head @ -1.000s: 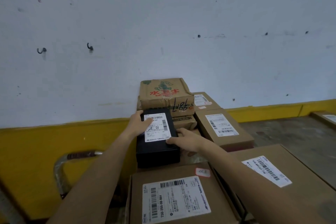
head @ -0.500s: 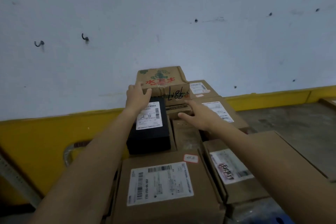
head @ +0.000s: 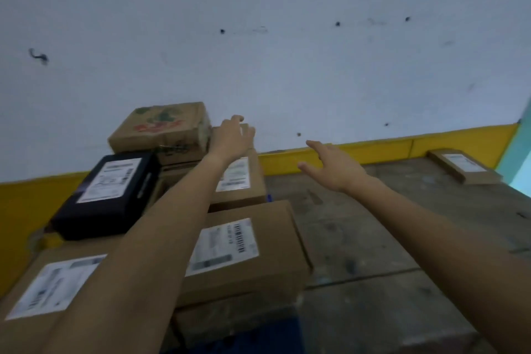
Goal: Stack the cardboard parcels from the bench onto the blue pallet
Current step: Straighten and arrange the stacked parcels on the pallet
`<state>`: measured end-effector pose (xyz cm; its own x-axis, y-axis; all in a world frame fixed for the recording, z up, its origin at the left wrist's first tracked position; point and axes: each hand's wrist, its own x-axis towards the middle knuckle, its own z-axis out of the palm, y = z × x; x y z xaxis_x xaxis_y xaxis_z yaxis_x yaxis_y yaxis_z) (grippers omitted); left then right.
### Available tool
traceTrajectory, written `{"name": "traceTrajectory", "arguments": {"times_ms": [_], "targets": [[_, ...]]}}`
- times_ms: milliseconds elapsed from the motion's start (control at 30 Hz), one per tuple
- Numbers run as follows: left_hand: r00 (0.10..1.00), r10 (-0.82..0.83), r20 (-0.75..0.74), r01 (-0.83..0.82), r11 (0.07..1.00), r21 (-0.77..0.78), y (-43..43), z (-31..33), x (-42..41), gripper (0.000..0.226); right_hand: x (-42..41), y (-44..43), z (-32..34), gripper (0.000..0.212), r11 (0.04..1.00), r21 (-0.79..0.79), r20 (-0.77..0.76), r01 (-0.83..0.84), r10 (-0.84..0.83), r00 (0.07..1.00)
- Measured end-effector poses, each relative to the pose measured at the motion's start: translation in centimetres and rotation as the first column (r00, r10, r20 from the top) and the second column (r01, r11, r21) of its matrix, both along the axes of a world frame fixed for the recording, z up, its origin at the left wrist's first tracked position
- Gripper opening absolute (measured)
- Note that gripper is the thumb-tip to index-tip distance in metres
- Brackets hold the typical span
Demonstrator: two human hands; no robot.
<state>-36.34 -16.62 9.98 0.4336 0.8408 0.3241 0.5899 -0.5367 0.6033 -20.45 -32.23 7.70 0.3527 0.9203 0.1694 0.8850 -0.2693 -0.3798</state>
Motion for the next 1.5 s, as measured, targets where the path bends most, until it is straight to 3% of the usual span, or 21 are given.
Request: {"name": "traceTrajectory", "arguments": {"times_ms": [233,533,767,1000,1300,1500], "targets": [[0.957,-0.209,-0.2,0.205,0.978,-0.036,-3.7,-2.0,13.4,0.056,8.9,-4.4,-3.0,0.067,0.99,-0.06,-0.074,0.129,-0.133,0.988],[0.874,-0.41,-0.259,0.361,0.907,-0.217,-3.6,-4.8,28.8,0.06,22.9,-9.3,-7.5,0.068,0.913,-0.165,-0.085,0.373,-0.39,0.917],[0.798,-0.504,-0.33,0.442,0.862,-0.248,-4.9,-8.6,38.9,0.063,33.9,-13.4,-10.9,0.07,0.807,-0.191,-0.083,0.559,-0.581,0.81],[0.809,-0.507,-0.298,0.394,0.844,-0.365,-6.0,-15.0,48.6,0.061,45.6,-14.8,-14.4,0.068,0.765,-0.236,-0.171,0.599,-0.64,0.749],[0.851,-0.398,-0.344,0.242,0.877,-0.416,-5.2,-20.6,65.3,0.061,63.0,-10.5,-19.9,0.059,0.837,-0.224,-0.25,0.499,-0.544,0.801],[0.855,-0.355,-0.378,0.182,0.888,-0.422,-4.1,-24.9,72.4,0.059,70.0,-7.0,-23.3,0.073,0.748,-0.246,-0.365,0.617,-0.661,0.656]]}}
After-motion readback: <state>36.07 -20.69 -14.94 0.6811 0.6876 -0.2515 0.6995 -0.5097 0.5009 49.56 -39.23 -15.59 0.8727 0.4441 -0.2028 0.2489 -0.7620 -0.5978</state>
